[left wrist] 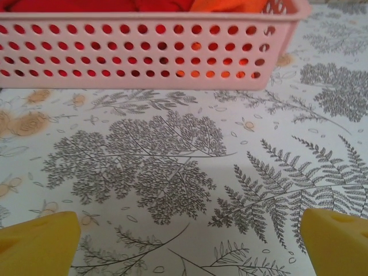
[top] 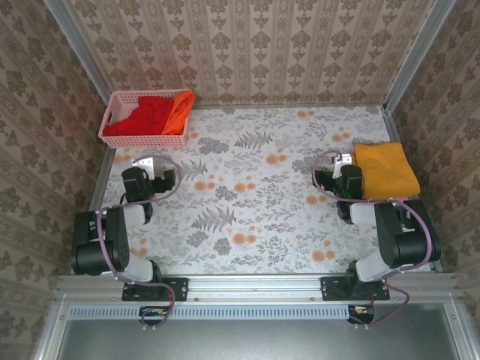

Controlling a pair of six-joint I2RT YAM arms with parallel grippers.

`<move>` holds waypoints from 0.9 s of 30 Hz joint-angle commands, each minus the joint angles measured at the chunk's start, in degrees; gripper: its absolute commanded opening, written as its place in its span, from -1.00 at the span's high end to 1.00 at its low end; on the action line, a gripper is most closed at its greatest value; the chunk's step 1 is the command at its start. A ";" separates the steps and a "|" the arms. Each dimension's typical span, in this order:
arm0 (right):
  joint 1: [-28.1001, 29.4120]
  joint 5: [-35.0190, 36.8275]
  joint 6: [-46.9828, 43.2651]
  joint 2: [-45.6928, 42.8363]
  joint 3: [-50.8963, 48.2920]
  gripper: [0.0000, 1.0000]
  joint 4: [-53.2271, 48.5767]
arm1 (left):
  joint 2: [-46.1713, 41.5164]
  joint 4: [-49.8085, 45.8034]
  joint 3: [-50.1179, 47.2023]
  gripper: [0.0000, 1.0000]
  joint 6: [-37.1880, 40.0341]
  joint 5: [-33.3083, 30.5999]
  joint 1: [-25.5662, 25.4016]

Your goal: Fold and stack the t-shirts

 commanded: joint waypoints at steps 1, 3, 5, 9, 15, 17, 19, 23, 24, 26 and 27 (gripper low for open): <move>-0.05 1.96 0.57 0.58 -0.81 -1.00 7.39 | 1.06 1.61 2.01 -1.00 2.67 -3.54 -3.00; -0.09 1.97 0.63 0.59 -0.62 -1.00 6.89 | 1.09 1.90 1.90 -1.00 2.67 -3.73 -3.14; -0.09 1.97 0.61 0.61 -0.70 -1.00 7.40 | 1.20 2.12 1.81 -1.00 2.60 -3.86 -3.13; -0.09 1.86 0.55 0.65 -0.84 -1.00 7.52 | 1.67 5.55 0.04 -1.00 1.71 -5.95 -3.04; -0.07 1.88 0.55 0.64 -0.83 -1.00 7.48 | 2.78 9.70 -1.62 -1.00 2.68 -6.60 -3.94; -0.09 1.88 0.61 0.59 -0.83 -1.00 7.55 | 2.84 9.71 -1.61 -1.00 2.75 -6.59 -3.97; -0.06 1.88 0.55 0.60 -0.87 -1.00 7.60 | 2.82 9.55 -1.57 -1.00 2.75 -6.59 -3.98; -0.09 1.88 0.55 0.60 -0.86 -1.00 7.59 | 2.79 9.46 -1.54 -1.00 2.67 -6.59 -3.97; -0.08 1.84 0.61 0.58 -0.86 -1.00 7.57 | 2.76 9.46 -1.53 -1.00 2.67 -6.59 -3.97; -0.09 1.88 0.55 0.60 -0.81 -1.00 7.51 | 2.85 9.38 -1.49 -1.00 2.72 -6.59 -3.97; -0.09 1.88 0.56 0.61 -0.87 -1.00 7.52 | 2.87 9.35 -1.44 -1.00 2.67 -6.59 -3.97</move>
